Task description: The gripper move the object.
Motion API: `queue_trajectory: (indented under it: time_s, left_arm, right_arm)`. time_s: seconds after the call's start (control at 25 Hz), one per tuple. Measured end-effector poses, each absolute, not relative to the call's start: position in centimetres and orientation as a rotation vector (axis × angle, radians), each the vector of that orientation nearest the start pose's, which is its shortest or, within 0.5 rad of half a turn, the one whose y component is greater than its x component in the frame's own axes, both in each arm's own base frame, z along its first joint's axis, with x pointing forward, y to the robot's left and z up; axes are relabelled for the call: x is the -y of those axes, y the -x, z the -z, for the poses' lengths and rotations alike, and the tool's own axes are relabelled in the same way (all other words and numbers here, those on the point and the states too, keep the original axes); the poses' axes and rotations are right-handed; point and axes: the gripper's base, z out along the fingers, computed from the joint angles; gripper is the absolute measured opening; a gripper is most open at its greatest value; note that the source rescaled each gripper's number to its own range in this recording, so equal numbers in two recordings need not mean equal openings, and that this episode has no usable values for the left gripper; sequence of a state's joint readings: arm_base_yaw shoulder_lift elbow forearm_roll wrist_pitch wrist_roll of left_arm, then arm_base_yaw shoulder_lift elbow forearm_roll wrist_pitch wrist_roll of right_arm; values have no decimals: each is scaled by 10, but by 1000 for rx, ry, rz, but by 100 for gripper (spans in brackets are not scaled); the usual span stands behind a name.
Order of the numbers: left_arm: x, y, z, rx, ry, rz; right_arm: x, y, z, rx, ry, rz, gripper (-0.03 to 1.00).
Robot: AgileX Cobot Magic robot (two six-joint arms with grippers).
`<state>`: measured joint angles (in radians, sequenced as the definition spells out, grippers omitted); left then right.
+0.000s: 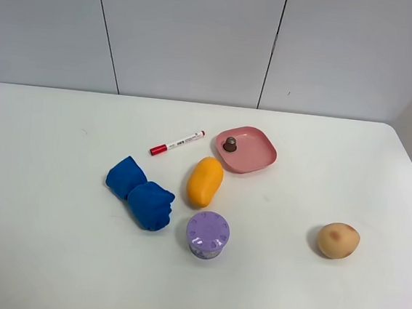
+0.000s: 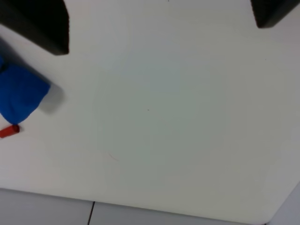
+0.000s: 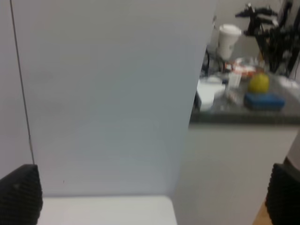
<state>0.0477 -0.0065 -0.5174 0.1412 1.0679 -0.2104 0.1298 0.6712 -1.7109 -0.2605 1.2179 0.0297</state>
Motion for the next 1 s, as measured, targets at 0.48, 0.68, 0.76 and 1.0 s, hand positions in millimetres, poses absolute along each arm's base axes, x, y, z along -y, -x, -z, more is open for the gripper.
queue_trajectory:
  time_s: [0.48, 0.68, 0.76, 1.0]
  left_arm:
    - [-11, 9, -282, -2002, 269, -65]
    - [-11, 9, -282, -2002, 269, -65]
    - [-11, 9, -282, -2002, 269, -65]
    - [-11, 9, -282, -2002, 269, -65]
  right_arm:
    - [5, 19, -371, -1989, -33, 86, 100]
    - [5, 3, -309, -2109, -79, 49, 100]
    - [4, 2, -291, -2112, -101, 32, 100]
    - [4, 7, -277, -2057, -106, 16, 100]
